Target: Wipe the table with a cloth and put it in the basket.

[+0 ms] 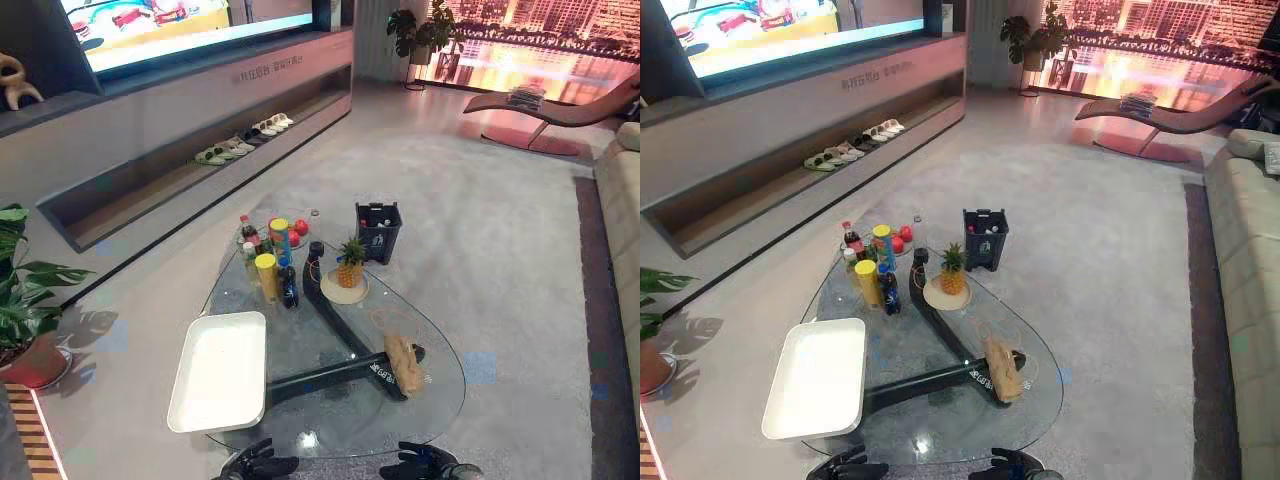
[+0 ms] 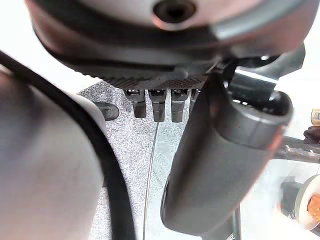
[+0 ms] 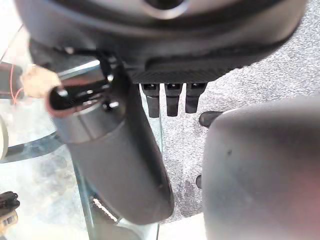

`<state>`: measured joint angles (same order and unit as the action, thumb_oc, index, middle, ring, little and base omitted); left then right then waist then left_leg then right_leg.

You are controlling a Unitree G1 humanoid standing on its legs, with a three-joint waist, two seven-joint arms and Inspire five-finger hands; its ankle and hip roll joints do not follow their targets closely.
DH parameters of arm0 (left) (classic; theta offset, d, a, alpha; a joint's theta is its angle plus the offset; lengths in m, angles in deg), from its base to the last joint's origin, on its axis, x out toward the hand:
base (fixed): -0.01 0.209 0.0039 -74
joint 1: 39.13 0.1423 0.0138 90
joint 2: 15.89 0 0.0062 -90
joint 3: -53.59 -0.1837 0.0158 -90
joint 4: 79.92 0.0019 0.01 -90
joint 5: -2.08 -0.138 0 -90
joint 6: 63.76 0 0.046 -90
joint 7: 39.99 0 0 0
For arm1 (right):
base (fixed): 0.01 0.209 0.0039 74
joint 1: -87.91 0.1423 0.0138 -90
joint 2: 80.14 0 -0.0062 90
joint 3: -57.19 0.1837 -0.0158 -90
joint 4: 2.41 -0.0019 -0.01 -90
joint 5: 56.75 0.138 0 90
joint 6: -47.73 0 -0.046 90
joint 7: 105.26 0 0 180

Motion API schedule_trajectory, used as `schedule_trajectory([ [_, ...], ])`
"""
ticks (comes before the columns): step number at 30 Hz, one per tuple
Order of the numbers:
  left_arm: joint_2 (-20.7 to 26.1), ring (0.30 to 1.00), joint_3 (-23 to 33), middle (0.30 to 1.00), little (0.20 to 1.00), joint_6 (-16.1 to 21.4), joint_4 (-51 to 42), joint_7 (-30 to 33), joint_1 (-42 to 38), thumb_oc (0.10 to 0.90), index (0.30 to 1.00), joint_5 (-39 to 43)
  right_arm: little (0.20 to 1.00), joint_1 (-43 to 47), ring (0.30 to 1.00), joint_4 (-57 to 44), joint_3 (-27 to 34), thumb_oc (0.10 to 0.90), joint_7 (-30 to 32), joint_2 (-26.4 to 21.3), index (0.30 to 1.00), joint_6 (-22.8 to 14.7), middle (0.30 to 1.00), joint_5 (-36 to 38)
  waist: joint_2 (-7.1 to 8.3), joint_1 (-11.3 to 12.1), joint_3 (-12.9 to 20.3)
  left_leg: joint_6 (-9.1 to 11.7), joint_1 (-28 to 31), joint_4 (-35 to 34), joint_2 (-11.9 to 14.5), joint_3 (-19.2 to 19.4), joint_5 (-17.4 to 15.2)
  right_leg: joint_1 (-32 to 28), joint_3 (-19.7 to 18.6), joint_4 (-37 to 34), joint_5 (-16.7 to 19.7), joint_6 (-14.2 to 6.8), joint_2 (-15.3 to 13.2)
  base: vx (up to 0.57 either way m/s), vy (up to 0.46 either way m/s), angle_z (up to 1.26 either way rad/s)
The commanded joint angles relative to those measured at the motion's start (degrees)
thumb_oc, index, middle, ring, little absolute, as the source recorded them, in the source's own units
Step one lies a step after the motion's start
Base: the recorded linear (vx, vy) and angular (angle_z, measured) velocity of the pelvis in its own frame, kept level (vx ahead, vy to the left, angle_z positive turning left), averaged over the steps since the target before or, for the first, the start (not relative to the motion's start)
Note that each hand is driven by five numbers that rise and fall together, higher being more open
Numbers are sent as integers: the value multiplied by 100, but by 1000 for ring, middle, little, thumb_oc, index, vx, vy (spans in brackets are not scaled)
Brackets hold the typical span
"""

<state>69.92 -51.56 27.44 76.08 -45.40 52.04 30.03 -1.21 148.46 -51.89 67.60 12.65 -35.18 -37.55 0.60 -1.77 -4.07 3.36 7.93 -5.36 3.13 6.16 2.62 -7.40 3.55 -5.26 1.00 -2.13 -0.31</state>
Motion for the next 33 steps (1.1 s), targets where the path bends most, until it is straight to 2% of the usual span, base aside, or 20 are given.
schedule_trajectory([
  [1,-23,900,-185,900,900,36,-74,56,-477,800,900,-39,900,194,900,-261,-212,800,45,16,900,12,900,119,73,-1,-277,-223,101,36,-344,-80,-589,-120,238,26,-210,-301,-185,45,413,-36],
  [21,-88,900,-270,900,900,135,73,-121,-435,800,900,-39,900,267,900,260,-141,800,-11,57,900,-323,900,44,22,37,-209,-216,126,36,-336,-90,-618,-158,298,26,-255,-296,-199,0,3,-2],
  [33,-84,900,-282,900,900,162,74,-1,-439,800,900,-9,900,316,900,180,-163,800,230,-6,900,-934,900,-25,32,37,-317,-209,134,36,-311,-38,-590,-135,284,47,-248,-284,-193,0,0,0],
])
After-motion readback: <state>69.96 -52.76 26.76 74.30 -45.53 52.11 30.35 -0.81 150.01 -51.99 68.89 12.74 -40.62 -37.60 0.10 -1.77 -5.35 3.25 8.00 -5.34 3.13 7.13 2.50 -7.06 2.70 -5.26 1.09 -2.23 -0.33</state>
